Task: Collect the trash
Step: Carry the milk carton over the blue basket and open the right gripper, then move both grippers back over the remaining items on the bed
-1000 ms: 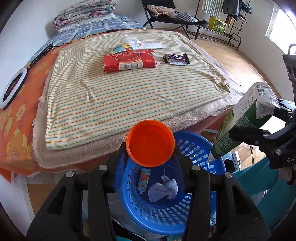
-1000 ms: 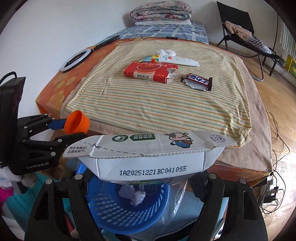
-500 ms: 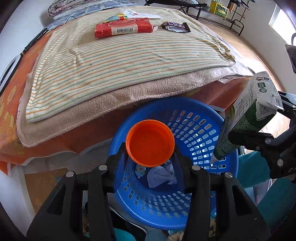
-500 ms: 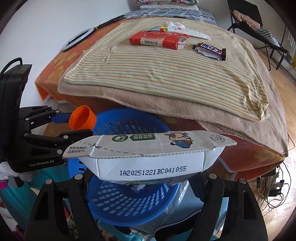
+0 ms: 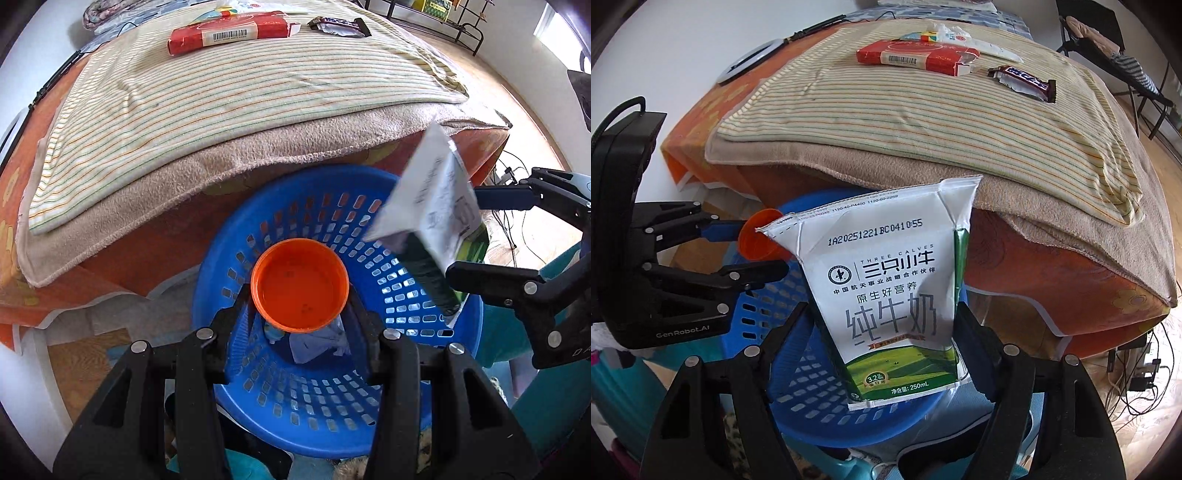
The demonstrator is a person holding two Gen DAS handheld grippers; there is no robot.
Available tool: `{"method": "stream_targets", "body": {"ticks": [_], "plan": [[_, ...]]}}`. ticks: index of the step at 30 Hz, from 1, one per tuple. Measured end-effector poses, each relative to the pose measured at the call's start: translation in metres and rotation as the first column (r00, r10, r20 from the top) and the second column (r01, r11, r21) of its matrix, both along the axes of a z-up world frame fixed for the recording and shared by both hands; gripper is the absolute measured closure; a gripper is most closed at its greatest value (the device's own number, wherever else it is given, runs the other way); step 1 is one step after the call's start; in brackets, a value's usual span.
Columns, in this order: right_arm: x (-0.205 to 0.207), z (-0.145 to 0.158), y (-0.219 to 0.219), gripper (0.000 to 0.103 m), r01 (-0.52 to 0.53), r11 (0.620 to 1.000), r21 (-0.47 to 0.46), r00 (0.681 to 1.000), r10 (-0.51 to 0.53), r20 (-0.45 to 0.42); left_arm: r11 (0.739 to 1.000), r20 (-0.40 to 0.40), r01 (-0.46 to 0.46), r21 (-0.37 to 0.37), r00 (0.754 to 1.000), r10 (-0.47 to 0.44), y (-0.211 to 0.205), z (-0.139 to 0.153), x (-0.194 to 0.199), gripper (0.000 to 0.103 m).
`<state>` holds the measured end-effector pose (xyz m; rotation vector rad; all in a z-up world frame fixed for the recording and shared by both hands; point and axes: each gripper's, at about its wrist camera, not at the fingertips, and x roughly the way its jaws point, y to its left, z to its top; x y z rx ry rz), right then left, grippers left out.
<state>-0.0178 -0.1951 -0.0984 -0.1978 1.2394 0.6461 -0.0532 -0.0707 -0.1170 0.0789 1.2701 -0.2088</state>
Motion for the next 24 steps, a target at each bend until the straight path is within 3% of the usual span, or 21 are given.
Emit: {"method": "stream_targets", "body": {"ticks": [2, 6, 24], "plan": [[0.001, -0.002, 0.0, 0.027, 0.002, 1.0, -0.003, 1.0, -0.002, -0.007, 1.0, -0.011, 0.0, 0.003, 1.0, 0.0, 0.0, -0.003, 0.001, 0.054], [0.004, -0.008, -0.001, 0.027, 0.009, 1.0, -0.016, 0.999, -0.009, -0.042, 1.0, -0.011, 0.002, 0.009, 1.0, -0.002, 0.0, -0.005, 0.0, 0.038], [0.009, -0.011, -0.003, 0.027, 0.024, 0.999, -0.042, 0.999, -0.026, -0.042, 1.0, -0.022, -0.02, -0.001, 1.0, 0.02, 0.003, -0.004, 0.007, 0.037]]}}
